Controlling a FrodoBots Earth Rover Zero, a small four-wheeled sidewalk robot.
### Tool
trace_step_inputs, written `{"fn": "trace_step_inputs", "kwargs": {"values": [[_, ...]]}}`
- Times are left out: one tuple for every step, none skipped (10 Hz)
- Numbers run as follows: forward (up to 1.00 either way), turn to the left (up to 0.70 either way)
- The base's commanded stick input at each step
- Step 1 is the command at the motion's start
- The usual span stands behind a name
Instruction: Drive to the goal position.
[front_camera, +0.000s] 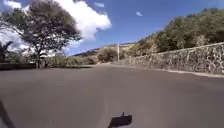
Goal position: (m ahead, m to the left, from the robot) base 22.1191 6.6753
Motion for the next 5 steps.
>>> {"fn": "trace_step_inputs", "kwargs": {"values": [[0.50,0.00],[0.50,0.00],[0.50,0.00],[0.50,0.00],[0.50,0.00]]}}
